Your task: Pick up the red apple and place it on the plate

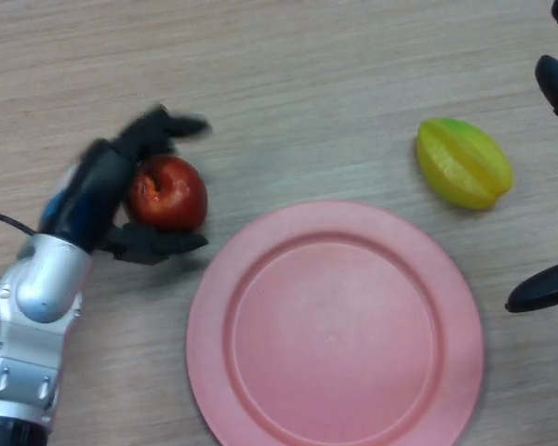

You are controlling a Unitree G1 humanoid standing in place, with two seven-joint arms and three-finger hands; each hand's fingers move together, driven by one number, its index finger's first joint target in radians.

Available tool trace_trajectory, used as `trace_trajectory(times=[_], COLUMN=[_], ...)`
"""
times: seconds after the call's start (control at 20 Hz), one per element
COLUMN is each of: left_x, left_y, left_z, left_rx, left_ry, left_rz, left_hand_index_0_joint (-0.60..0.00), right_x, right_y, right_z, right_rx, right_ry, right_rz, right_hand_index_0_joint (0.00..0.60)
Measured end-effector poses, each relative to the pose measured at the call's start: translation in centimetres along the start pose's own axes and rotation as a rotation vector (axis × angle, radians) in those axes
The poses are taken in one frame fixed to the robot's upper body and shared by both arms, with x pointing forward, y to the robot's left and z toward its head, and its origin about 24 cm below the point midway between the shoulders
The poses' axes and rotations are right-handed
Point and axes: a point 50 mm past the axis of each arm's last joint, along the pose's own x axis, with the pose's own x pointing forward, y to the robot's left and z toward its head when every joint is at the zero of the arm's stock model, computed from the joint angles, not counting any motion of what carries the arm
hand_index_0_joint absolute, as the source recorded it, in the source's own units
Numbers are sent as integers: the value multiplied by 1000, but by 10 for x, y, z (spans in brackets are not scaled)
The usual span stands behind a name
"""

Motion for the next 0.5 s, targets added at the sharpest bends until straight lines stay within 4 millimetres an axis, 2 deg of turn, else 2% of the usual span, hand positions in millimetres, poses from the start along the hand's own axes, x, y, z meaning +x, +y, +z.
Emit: trace_trajectory(times=[0.1, 0.2, 0.3, 0.35, 0.5], left_x=[-1, -7, -26, -38, -52], left_y=[2, 11, 19, 10, -27], left_z=[6, 33, 67, 75, 66], left_rx=[56, 93, 107, 52, 64], left_ry=[-20, -126, -227, -248, -159], left_rz=[-13, 6, 4, -59, -233], left_hand_index_0_joint=[-600, -600, -600, -600, -600], right_x=[-3, -5, -7, -8, -9], right_y=[-2, -4, -5, -7, -6], right_z=[6, 6, 7, 7, 7], right_rx=[-22, -27, -19, -8, -9], right_ry=[-19, -18, -19, -24, -20], right_rz=[-23, -35, -35, -39, -37], right_hand_index_0_joint=[0, 0, 0, 0, 0])
